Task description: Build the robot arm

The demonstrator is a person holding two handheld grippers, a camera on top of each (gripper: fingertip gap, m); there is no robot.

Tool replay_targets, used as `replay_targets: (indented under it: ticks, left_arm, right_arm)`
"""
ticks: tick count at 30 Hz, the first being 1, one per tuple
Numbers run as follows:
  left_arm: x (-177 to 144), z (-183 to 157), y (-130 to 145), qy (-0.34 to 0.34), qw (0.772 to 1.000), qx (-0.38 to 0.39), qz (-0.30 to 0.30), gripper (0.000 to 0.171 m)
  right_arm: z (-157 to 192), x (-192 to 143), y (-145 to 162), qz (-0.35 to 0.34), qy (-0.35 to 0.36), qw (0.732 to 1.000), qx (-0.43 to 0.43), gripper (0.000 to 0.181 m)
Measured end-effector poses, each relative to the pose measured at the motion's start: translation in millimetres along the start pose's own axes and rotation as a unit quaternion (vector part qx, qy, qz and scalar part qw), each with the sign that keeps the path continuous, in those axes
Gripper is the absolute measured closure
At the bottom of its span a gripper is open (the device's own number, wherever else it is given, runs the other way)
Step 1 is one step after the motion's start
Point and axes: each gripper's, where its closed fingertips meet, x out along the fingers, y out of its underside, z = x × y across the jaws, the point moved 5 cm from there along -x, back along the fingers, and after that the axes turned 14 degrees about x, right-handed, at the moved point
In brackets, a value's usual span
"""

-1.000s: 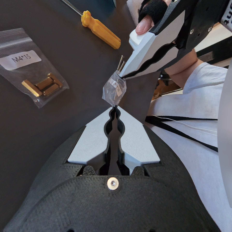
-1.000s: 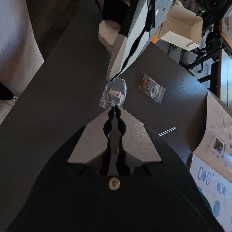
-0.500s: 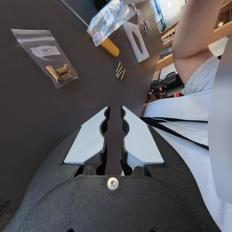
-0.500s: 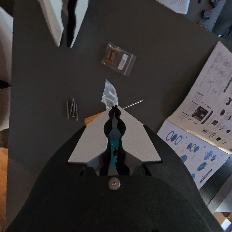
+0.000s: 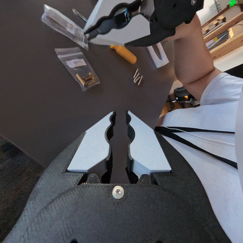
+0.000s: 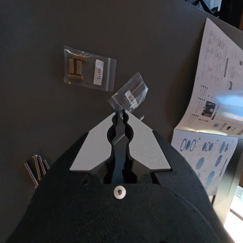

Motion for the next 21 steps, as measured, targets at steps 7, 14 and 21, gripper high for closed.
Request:
replay_targets:
  ticks: [7,14,21]
  left_arm:
    - [-12,11,-22,-0.119,0.987,0.105,-0.025,0.149]
    - [7,7,-29,-0.134,0.973,0.186,-0.008,0.151]
    - [18,31,-46,-0.22,0.964,0.149,0.022,0.131]
  right_arm:
    - [3,-56,16,-0.093,-0.039,0.988,0.119,0.154]
    - [42,-94,86,-0.181,-0.033,0.965,0.185,0.166]
    - [52,-94,118,-0.281,0.015,0.939,0.198,0.169]
